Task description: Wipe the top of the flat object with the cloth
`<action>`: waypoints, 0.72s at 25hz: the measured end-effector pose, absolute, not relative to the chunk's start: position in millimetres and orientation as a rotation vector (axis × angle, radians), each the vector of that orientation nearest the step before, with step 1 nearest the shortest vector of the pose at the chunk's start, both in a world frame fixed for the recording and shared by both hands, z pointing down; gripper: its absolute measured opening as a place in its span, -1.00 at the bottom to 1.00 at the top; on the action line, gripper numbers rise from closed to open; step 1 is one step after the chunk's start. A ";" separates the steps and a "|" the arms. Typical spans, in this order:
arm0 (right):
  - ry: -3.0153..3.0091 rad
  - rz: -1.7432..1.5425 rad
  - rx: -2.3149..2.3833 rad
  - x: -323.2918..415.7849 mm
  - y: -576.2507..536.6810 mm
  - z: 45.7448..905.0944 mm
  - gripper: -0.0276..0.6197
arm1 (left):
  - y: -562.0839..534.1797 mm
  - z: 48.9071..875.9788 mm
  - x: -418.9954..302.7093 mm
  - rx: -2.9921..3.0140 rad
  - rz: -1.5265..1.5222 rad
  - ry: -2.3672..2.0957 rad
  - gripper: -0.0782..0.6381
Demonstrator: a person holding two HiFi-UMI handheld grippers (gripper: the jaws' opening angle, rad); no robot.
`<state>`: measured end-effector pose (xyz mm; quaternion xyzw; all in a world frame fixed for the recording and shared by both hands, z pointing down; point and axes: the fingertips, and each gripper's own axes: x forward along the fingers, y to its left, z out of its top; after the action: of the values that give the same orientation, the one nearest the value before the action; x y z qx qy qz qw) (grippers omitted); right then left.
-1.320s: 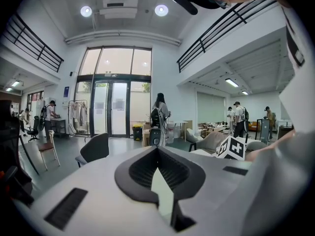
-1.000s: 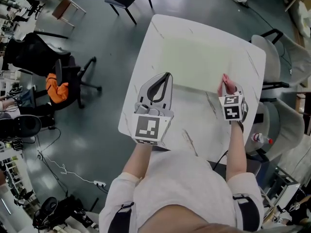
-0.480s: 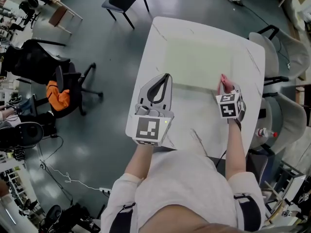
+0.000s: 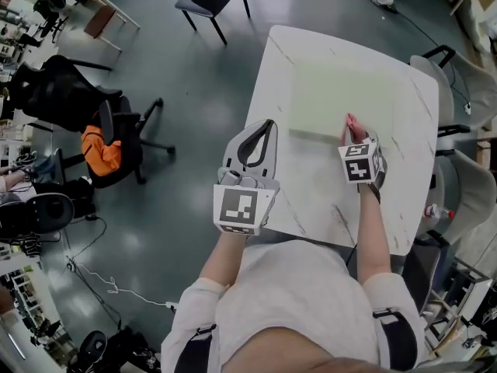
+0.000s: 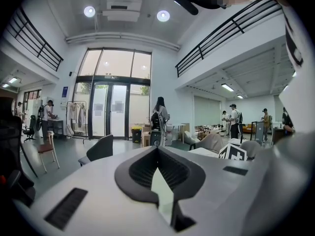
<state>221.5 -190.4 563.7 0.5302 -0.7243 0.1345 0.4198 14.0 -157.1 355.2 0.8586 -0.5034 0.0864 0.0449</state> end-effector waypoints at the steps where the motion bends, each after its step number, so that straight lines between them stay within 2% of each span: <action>1: -1.817 0.332 1.328 210.4 -192.6 563.9 -0.82 | -157.3 355.1 3.9 2.623 0.258 -1.541 -0.74; 18: -1.856 0.260 1.304 68.1 -213.6 564.7 -0.82 | -153.9 365.1 -122.9 2.573 0.266 -1.609 -0.74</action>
<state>68.1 -213.6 564.7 0.5193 -0.7392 0.1037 0.4161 -122.9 -153.9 365.1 0.8437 -0.5275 0.0873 0.0477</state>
